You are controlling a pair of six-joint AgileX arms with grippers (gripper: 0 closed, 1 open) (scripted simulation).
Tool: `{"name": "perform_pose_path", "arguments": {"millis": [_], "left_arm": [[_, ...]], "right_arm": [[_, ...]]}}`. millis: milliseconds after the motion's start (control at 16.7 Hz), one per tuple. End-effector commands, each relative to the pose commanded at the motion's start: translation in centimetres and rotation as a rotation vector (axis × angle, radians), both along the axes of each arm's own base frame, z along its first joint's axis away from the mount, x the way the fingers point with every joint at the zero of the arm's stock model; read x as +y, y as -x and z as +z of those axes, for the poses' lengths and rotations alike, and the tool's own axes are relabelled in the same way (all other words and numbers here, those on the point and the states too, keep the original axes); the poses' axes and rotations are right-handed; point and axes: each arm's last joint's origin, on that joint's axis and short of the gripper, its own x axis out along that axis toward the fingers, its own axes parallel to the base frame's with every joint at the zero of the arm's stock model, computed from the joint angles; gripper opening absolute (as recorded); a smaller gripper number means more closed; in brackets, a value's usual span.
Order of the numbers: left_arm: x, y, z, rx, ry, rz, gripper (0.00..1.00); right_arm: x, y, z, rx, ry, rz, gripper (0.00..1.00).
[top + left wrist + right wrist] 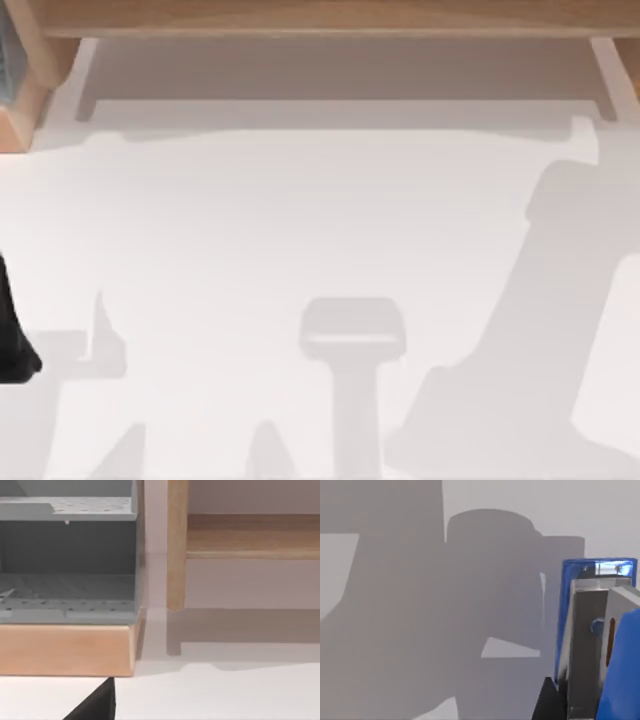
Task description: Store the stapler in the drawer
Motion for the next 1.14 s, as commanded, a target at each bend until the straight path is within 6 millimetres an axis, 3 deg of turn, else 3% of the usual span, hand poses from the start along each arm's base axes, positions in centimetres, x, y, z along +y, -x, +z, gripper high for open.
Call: {"name": "perform_pose_path", "arguments": {"millis": [780, 1140], "left_arm": [[0.00, 0.00, 0.00, 0.000, 0.000, 0.000, 1.00], [0.00, 0.00, 0.00, 0.000, 0.000, 0.000, 1.00]], "right_arm": [[0.00, 0.00, 0.00, 0.000, 0.000, 0.000, 0.98], [0.00, 0.00, 0.00, 0.000, 0.000, 0.000, 1.00]]}}
